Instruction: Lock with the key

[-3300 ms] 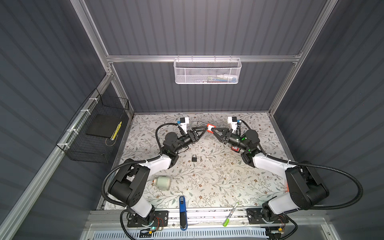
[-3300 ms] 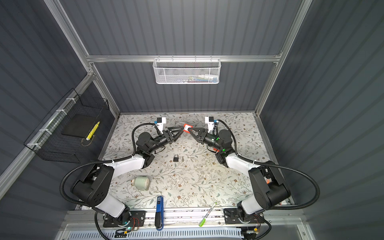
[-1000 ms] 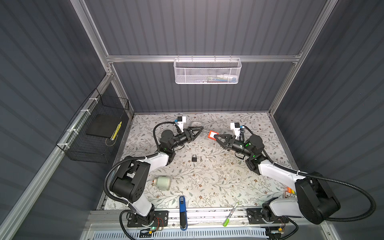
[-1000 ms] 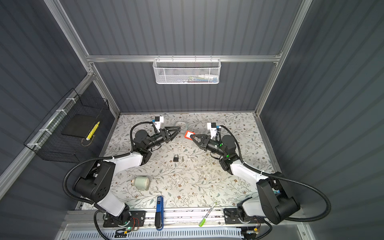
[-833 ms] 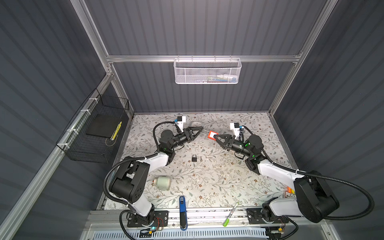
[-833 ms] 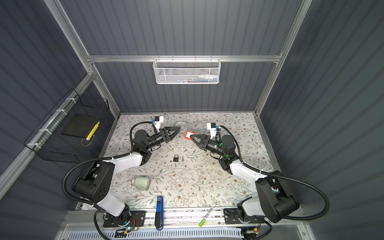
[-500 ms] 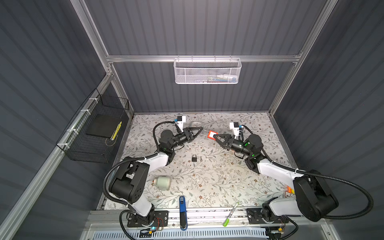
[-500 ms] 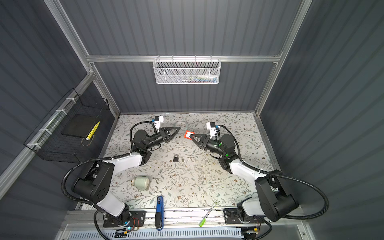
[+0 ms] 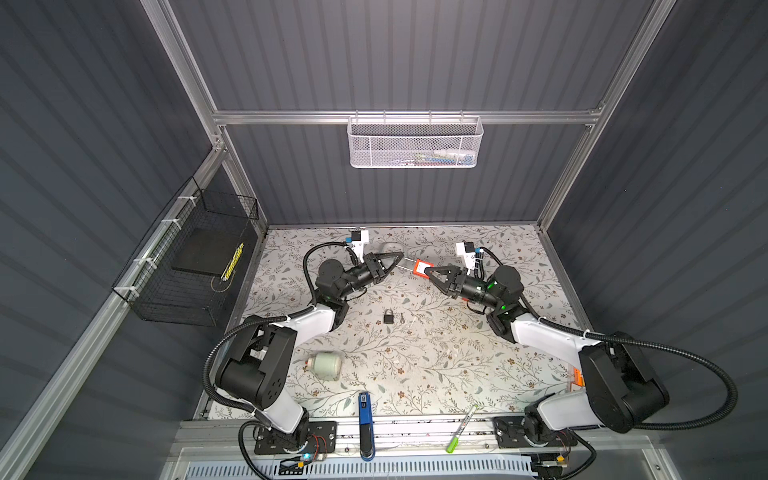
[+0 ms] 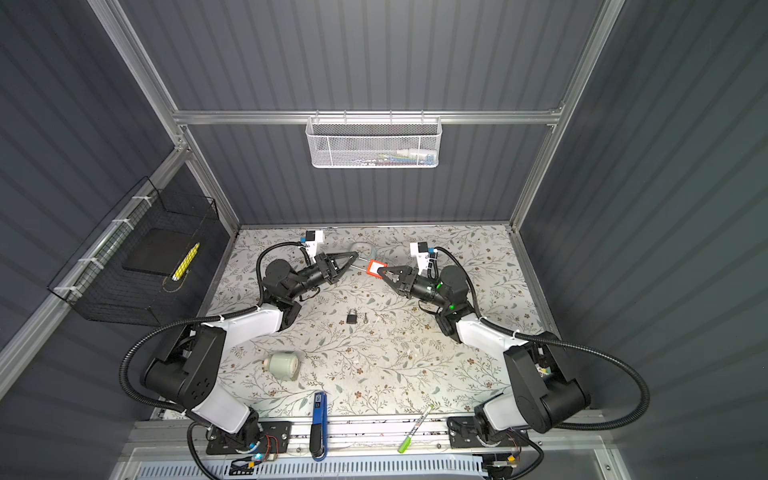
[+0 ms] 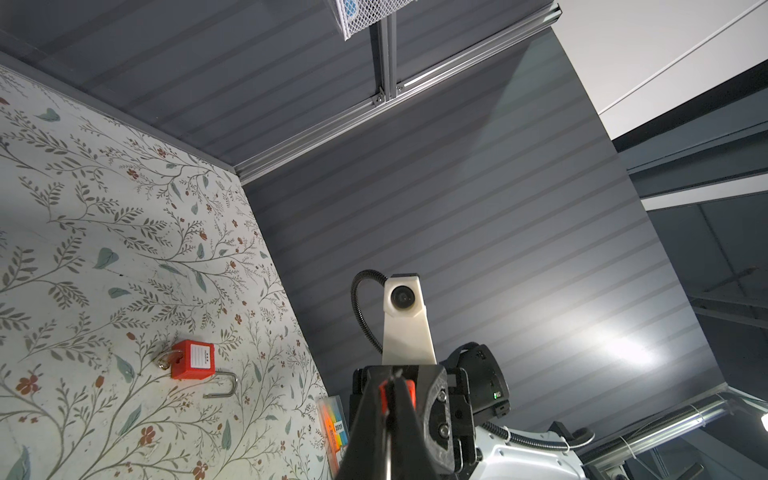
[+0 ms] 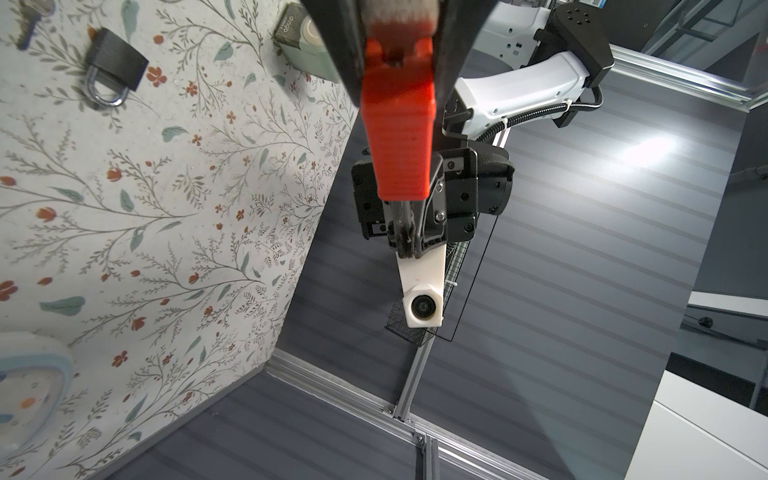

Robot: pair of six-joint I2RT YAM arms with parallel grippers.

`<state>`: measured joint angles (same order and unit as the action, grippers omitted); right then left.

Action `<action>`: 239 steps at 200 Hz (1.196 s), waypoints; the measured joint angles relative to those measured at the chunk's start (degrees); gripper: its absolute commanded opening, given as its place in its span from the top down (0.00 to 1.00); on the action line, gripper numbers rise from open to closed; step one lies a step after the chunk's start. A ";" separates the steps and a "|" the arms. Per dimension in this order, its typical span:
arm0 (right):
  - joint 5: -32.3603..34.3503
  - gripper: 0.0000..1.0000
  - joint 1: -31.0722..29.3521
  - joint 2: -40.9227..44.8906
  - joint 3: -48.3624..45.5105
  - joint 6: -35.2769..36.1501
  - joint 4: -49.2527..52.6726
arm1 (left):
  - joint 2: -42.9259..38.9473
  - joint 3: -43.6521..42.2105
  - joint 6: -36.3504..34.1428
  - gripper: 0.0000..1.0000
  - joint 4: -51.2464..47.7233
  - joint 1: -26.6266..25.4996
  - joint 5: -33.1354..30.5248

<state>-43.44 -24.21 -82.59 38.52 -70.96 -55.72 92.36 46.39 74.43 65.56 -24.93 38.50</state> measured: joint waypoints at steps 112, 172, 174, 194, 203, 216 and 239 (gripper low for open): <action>-2.12 1.00 0.07 -5.38 1.95 -6.19 -8.66 | 0.00 -0.07 1.01 1.00 2.47 0.33 -1.86; -2.71 1.00 0.04 -6.95 2.10 -8.81 -11.91 | 0.28 0.44 1.81 1.00 2.71 0.76 -1.07; -2.73 1.00 0.07 -6.95 2.12 -8.81 -11.91 | 0.35 0.50 2.03 1.00 2.80 0.76 -1.01; -2.73 1.00 0.07 -6.93 2.58 -8.24 -11.39 | 0.87 0.66 3.50 1.00 3.89 0.92 -0.94; -2.73 1.00 0.07 -6.78 2.82 -7.30 -10.27 | 0.92 0.66 4.13 1.00 3.96 0.96 -0.96; -2.58 1.00 0.04 -5.73 3.19 -4.68 -7.26 | 0.92 0.66 4.79 1.00 3.72 1.03 -0.85; -2.03 1.00 -0.17 -2.29 4.00 1.49 0.57 | 0.85 0.66 5.68 1.00 3.69 0.96 0.09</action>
<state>-45.47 -24.38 -84.88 42.52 -69.47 -55.16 93.21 47.05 80.12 69.25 -23.97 38.59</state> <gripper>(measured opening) 0.231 0.065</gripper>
